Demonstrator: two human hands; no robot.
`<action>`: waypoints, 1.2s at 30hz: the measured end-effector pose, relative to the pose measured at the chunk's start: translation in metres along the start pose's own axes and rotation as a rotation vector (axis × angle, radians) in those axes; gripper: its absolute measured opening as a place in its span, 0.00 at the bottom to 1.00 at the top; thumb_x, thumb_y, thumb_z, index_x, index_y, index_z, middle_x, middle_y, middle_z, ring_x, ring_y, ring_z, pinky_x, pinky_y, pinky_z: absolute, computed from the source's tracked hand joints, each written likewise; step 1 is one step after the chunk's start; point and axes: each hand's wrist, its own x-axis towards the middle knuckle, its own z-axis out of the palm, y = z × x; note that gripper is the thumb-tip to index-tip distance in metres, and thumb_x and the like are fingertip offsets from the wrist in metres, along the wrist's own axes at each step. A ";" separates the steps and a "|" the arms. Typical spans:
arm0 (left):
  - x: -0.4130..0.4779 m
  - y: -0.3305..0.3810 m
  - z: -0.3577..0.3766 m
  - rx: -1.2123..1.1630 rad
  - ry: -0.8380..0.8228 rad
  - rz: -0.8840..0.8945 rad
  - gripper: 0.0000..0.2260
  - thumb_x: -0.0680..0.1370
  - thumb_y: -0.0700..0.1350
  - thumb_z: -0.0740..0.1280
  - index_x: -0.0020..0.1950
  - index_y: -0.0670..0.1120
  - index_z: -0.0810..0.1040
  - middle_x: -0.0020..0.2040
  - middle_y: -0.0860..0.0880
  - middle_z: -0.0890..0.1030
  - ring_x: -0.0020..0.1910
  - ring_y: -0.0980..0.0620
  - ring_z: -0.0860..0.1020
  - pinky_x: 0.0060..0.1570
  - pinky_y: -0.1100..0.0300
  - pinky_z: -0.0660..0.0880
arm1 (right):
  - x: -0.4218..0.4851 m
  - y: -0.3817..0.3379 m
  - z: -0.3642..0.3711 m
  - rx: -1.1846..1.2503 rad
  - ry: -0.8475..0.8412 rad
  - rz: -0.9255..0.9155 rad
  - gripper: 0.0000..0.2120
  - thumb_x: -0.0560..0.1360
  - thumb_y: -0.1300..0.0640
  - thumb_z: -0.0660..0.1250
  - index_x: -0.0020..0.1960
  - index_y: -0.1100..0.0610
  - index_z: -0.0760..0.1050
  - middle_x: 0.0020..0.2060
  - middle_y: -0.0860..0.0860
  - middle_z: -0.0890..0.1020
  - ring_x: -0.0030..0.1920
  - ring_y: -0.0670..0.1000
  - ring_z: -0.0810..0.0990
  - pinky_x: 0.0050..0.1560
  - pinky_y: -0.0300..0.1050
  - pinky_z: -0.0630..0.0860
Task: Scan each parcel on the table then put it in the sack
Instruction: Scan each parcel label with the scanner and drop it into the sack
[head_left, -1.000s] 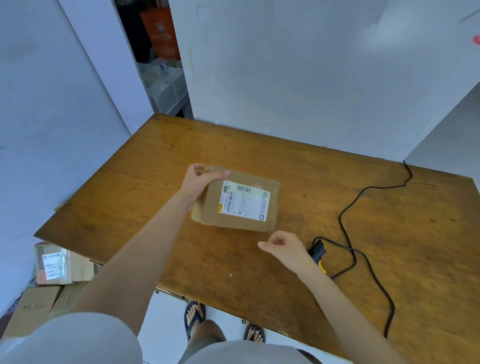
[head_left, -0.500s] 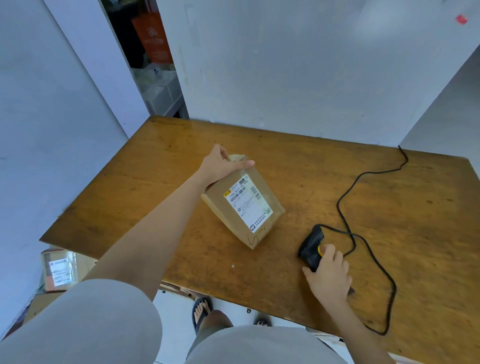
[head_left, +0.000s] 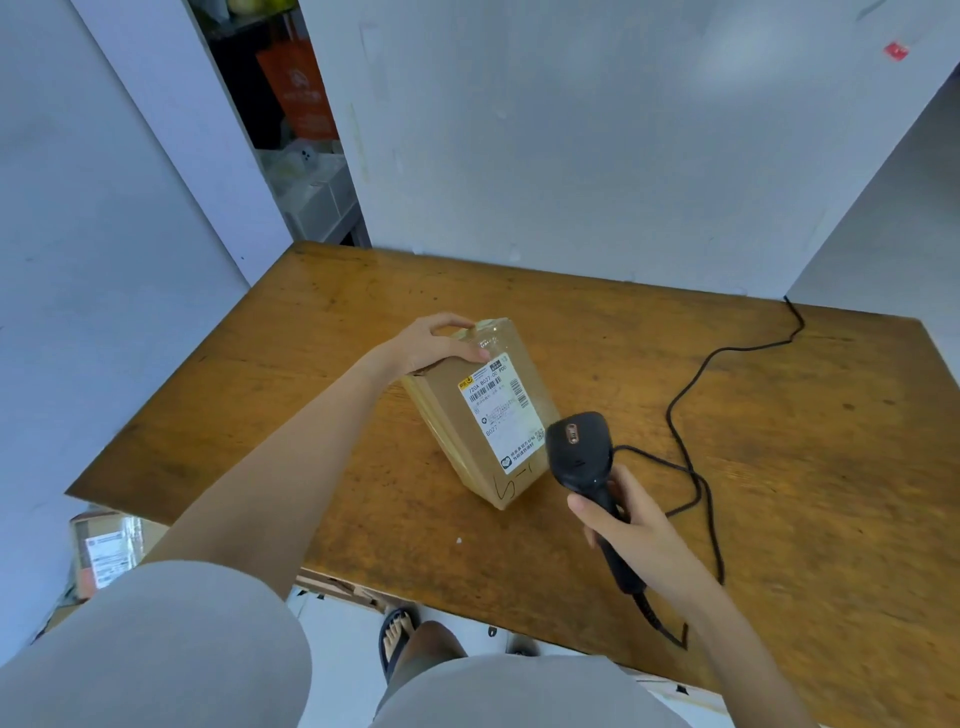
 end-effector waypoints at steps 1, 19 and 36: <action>0.001 0.001 0.001 -0.001 -0.006 0.003 0.24 0.67 0.56 0.77 0.60 0.63 0.74 0.52 0.55 0.82 0.44 0.55 0.83 0.36 0.63 0.76 | -0.004 -0.011 0.003 0.020 -0.046 -0.041 0.19 0.71 0.41 0.69 0.56 0.49 0.70 0.30 0.46 0.77 0.31 0.44 0.75 0.37 0.36 0.75; 0.013 0.017 0.014 0.054 -0.082 0.116 0.27 0.69 0.51 0.76 0.68 0.58 0.75 0.66 0.49 0.76 0.57 0.49 0.78 0.54 0.56 0.77 | -0.024 -0.040 0.033 0.083 -0.073 -0.153 0.22 0.73 0.43 0.63 0.64 0.48 0.66 0.30 0.40 0.75 0.28 0.44 0.72 0.32 0.35 0.71; 0.013 0.013 0.013 0.017 -0.073 0.097 0.25 0.68 0.52 0.77 0.64 0.62 0.76 0.62 0.50 0.77 0.53 0.52 0.80 0.50 0.57 0.77 | -0.001 0.014 0.012 -0.162 0.323 0.005 0.15 0.73 0.47 0.71 0.53 0.48 0.67 0.44 0.45 0.79 0.41 0.44 0.79 0.38 0.37 0.74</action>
